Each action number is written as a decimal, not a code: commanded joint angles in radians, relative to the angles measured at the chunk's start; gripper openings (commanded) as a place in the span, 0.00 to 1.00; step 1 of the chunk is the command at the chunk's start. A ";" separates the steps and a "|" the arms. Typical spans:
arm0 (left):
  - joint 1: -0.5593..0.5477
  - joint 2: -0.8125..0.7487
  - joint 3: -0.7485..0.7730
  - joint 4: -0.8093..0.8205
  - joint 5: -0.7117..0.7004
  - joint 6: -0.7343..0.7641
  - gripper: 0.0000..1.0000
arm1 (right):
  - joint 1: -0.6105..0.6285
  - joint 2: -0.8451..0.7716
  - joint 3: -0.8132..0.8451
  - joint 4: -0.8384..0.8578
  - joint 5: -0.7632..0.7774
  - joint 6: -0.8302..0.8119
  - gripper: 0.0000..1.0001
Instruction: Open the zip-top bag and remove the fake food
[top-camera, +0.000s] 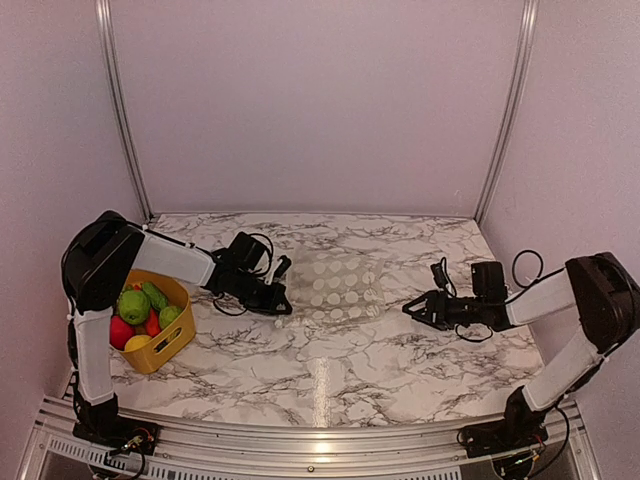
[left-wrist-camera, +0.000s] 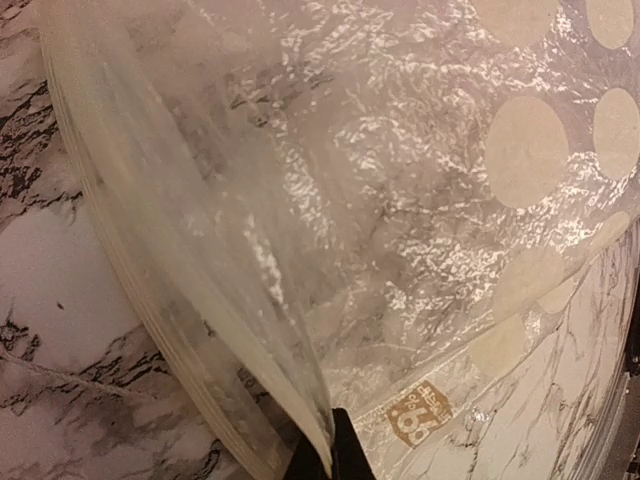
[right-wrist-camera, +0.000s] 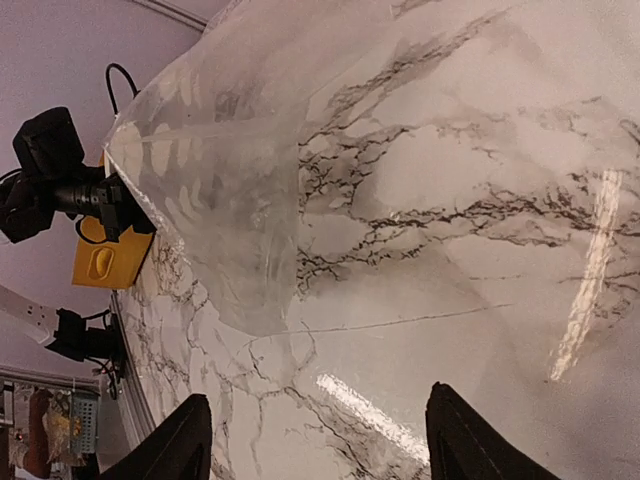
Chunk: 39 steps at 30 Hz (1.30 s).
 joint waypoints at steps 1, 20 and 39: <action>0.004 0.000 0.071 -0.175 -0.076 0.145 0.01 | -0.035 -0.051 0.067 -0.014 0.035 0.017 0.73; -0.013 0.026 0.153 -0.288 -0.173 0.283 0.01 | -0.025 0.437 0.475 0.371 -0.057 0.376 0.69; -0.018 0.047 0.204 -0.292 -0.168 0.311 0.02 | 0.047 0.618 0.673 0.214 0.015 0.260 0.52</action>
